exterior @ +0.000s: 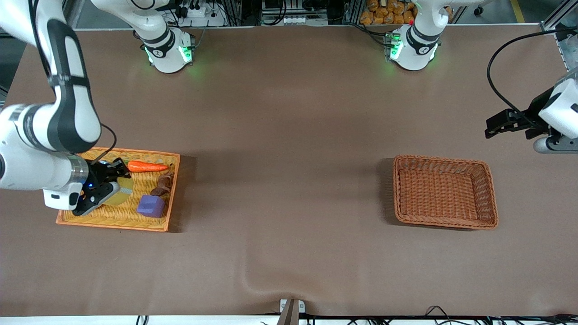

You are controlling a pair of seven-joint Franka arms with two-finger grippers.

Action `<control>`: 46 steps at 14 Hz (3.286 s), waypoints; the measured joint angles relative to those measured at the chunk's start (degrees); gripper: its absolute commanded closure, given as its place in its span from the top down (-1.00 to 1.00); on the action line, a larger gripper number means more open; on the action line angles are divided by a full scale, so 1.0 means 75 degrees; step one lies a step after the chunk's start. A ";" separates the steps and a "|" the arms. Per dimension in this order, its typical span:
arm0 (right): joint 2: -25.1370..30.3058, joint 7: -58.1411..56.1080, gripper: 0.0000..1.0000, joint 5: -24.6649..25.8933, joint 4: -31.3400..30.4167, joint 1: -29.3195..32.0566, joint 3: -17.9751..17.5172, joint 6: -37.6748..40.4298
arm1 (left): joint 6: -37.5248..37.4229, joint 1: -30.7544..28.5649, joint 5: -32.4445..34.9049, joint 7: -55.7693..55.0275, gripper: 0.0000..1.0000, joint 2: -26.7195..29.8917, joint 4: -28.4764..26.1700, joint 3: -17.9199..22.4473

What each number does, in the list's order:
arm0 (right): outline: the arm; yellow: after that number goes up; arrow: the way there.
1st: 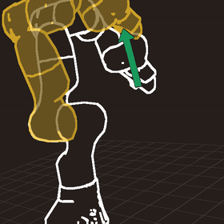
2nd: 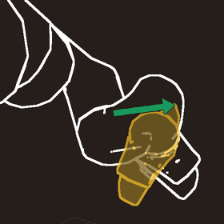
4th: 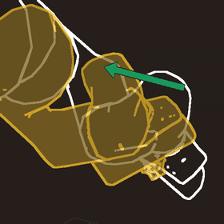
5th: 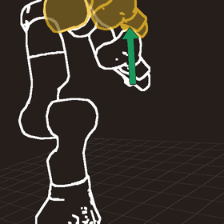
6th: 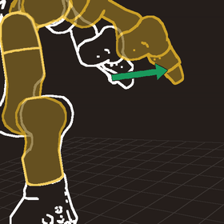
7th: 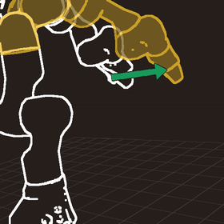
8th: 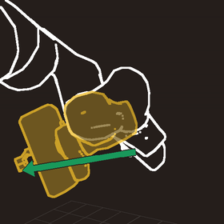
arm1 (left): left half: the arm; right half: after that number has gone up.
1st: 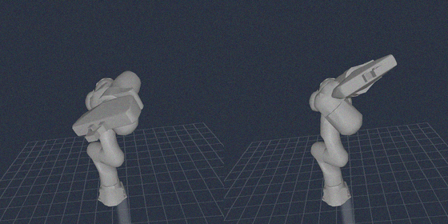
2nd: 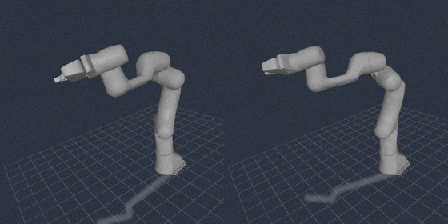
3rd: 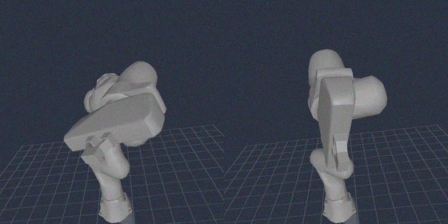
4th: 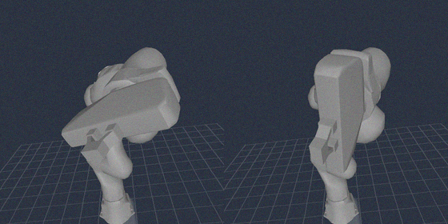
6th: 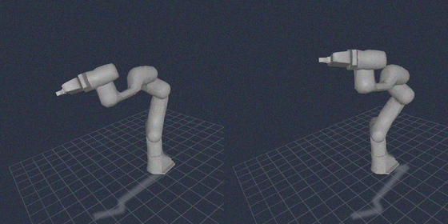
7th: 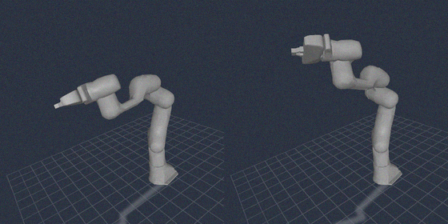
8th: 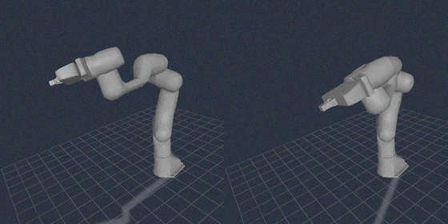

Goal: Transfer tape with both arms
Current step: 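Carry the tape with the right gripper while the left gripper approaches, then grasp the tape with the left gripper while the right gripper withdraws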

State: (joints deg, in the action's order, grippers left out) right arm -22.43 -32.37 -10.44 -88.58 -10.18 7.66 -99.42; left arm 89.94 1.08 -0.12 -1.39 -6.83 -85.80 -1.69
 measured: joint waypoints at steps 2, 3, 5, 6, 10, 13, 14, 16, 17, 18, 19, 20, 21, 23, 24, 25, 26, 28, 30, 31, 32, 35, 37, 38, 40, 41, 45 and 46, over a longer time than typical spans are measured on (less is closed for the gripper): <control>-0.0056 0.1383 -1.00 -0.0438 0.0276 -0.0964 -0.0084 -0.0059 | 0.0292 0.0000 -0.0159 0.0000 1.00 -0.0126 -0.0156 -0.0007; -0.0157 0.2243 -1.00 -0.0650 0.0358 -0.1537 -0.0110 -0.0290 | 0.0505 0.0001 -0.0247 0.0000 1.00 -0.0169 -0.0308 -0.0024; -0.0588 0.3993 -1.00 -0.0757 0.0540 -0.2667 -0.0152 -0.1289 | 0.0908 0.0008 -0.0274 0.0000 1.00 -0.0222 -0.0607 -0.0064; -0.0952 0.4763 -1.00 -0.0764 0.0671 -0.3221 -0.0161 -0.1879 | 0.1042 0.0014 -0.0276 0.0000 1.00 -0.0244 -0.0728 -0.0070; -0.2583 0.6680 -1.00 -0.0770 0.1481 -0.4670 -0.0148 -0.3059 | 0.1220 0.0020 -0.0281 -0.0044 1.00 -0.0399 -0.0891 -0.0089; -0.3623 0.7352 0.17 -0.0770 0.2054 -0.5002 -0.0133 -0.3486 | 0.1498 0.0148 -0.0289 -0.0816 1.00 -0.0689 -0.0928 -0.0274; -0.3882 0.7604 0.92 -0.0770 0.2180 -0.5053 -0.0122 -0.3640 | 0.1604 0.0307 -0.0289 -0.1156 1.00 -0.0803 -0.0936 -0.0320; -0.4028 0.7821 1.00 -0.0770 0.2416 -0.5038 -0.0014 -0.3547 | 0.1891 0.0663 -0.0289 -0.1634 1.00 -0.1004 -0.0949 -0.0351; -0.3963 0.7860 1.00 -0.0770 0.2574 -0.5010 0.0087 -0.3221 | 0.2018 0.0780 -0.0289 -0.1742 1.00 -0.1098 -0.0957 -0.0354; -0.3818 0.7875 1.00 -0.0770 0.2708 -0.4986 0.0220 -0.2858 | 0.2184 0.0850 -0.0289 -0.1803 1.00 -0.1194 -0.0977 -0.0353; -0.3601 0.7887 1.00 -0.0770 0.2805 -0.4969 0.0419 -0.2506 | 0.2346 0.0891 -0.0289 -0.1845 1.00 -0.1284 -0.0992 -0.0353; -0.3280 0.7874 1.00 -0.0770 0.2862 -0.4934 0.0687 -0.2060 | 0.2484 0.0948 -0.0289 -0.1948 1.00 -0.1374 -0.1011 -0.0354; -0.2852 0.7711 1.00 -0.0769 0.2858 -0.4850 0.0953 -0.1574 | 0.2595 0.1049 -0.0289 -0.2152 1.00 -0.1469 -0.1026 -0.0355; -0.1874 0.6876 1.00 -0.0768 0.2654 -0.4606 0.1437 -0.0803 | 0.2916 0.1420 -0.0287 -0.2811 1.00 -0.1659 -0.1042 -0.0365; -0.1352 0.6368 1.00 -0.0769 0.2345 -0.4474 0.1678 -0.0604 | 0.3110 0.1677 -0.0254 -0.3160 1.00 -0.1757 -0.1045 -0.0367; -0.0840 0.5900 1.00 -0.0756 0.1930 -0.4355 0.1907 -0.0518 | 0.3303 0.1933 -0.0197 -0.3471 1.00 -0.1857 -0.1047 -0.0371; -0.0354 0.5510 1.00 -0.0685 0.1467 -0.4264 0.2148 -0.0496 | 0.3531 0.2202 -0.0179 -0.3752 1.00 -0.1967 -0.1048 -0.0373; 0.0485 0.4959 1.00 -0.0293 0.0716 -0.4083 0.2481 -0.0335 | 0.3955 0.2812 -0.0170 -0.4570 1.00 -0.2206 -0.1038 -0.0376; 0.1120 0.4258 1.00 0.0085 0.0432 -0.3524 0.2535 0.0235 | 0.4088 0.3454 -0.0160 -0.5428 1.00 -0.2450 -0.0976 -0.0383; 0.1323 0.3688 1.00 0.0285 0.0497 -0.3175 0.2540 0.0596 | 0.4108 0.3803 -0.0159 -0.5858 1.00 -0.2605 -0.0919 -0.0378; 0.1463 0.3250 1.00 0.0436 0.0652 -0.2850 0.2545 0.1105 | 0.4137 0.4140 -0.0142 -0.6326 1.00 -0.2803 -0.0810 -0.0365; 0.1842 0.2858 1.00 0.0498 0.0938 -0.1854 0.2265 0.1732 | 0.4262 0.4818 0.0162 -0.7535 1.00 -0.3622 -0.0231 -0.0344; 0.2210 0.2882 1.00 0.0588 0.0938 -0.0562 0.1175 0.1820 | 0.4600 0.5029 0.0186 -0.7924 1.00 -0.4222 0.0188 -0.0327; 0.2393 0.2916 1.00 0.0680 0.0936 0.0140 0.0539 0.1868 | 0.4818 0.5066 0.0186 -0.7995 1.00 -0.4486 0.0331 -0.0317; 0.2666 0.2928 1.00 0.0738 0.0899 0.0802 0.0055 0.1978 | 0.5102 0.5064 0.0186 -0.8111 1.00 -0.4836 0.0474 -0.0299; 0.2780 0.2995 1.00 0.0753 0.0864 0.0888 0.0017 0.2014 | 0.5136 0.5073 0.0186 -0.8116 0.99 -0.4936 0.0501 -0.0297; 0.3155 0.3301 1.00 0.1406 0.0522 0.0932 0.0015 0.2108 | 0.5160 0.5283 0.0186 -0.8195 0.35 -0.5108 0.0532 -0.0294; 0.3193 0.3323 1.00 0.1589 0.0409 0.0949 0.0037 0.2042 | 0.5176 0.5307 0.0186 -0.8197 0.04 -0.5156 0.0532 -0.0293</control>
State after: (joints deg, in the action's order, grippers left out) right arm 1.51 -7.45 1.48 -85.52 -3.06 7.94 -84.11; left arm 128.76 40.88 1.28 -62.87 -45.50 -81.81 -3.89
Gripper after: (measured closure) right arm 0.000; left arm 0.216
